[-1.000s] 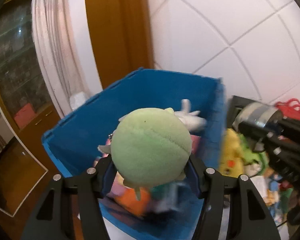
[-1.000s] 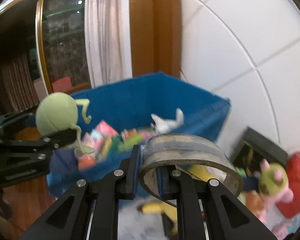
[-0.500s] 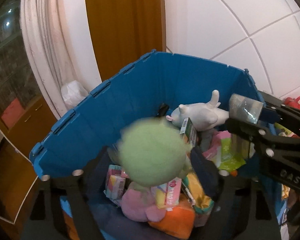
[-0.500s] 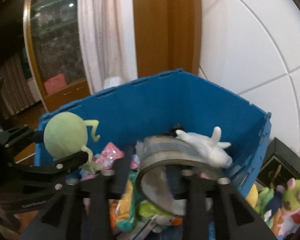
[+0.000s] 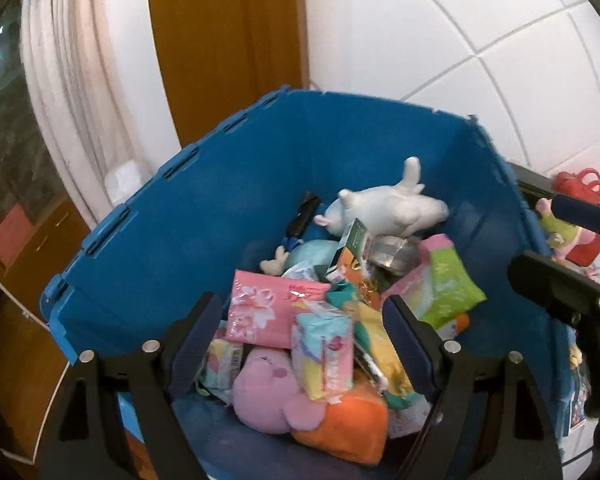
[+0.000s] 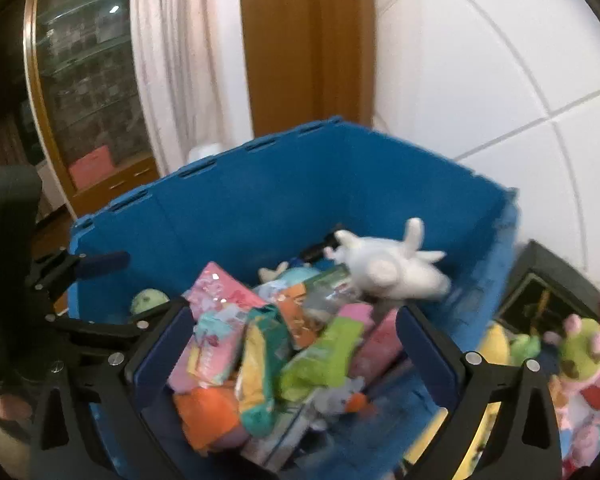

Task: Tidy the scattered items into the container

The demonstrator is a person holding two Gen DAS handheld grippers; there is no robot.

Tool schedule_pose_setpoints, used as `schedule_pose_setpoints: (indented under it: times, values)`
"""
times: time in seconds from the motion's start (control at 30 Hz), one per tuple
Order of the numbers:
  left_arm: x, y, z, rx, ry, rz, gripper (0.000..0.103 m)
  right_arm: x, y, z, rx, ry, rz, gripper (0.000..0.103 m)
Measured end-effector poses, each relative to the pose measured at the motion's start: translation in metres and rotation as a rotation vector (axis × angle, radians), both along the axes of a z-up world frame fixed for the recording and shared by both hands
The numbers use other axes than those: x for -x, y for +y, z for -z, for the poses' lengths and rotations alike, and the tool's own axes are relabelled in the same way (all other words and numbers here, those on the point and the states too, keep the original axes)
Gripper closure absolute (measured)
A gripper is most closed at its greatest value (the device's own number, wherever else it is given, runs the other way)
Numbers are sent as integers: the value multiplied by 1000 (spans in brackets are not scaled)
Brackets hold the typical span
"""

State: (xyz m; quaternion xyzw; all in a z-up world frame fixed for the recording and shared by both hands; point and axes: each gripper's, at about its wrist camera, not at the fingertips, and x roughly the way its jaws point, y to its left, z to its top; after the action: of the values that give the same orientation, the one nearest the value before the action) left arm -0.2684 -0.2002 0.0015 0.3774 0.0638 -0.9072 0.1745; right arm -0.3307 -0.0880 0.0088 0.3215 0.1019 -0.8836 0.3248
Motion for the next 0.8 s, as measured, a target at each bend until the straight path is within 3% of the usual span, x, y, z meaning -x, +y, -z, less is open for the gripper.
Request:
schedule_pose_setpoints:
  times: [0.27,0.47,0.57,0.8]
  values:
    - [-30,65,-16,-9,66,88,20,-35,87,3,39,6,178,0]
    - [-74,137,-19,-20,107,167,20,-93,168,20,31,-13,296,0]
    - [-103,167,-12,-32,113,168,19,-123,195,35,11,-36,315,0]
    - [-163,228,20,-27,43,171,19,-203,239,78,-49,-88,353,0]
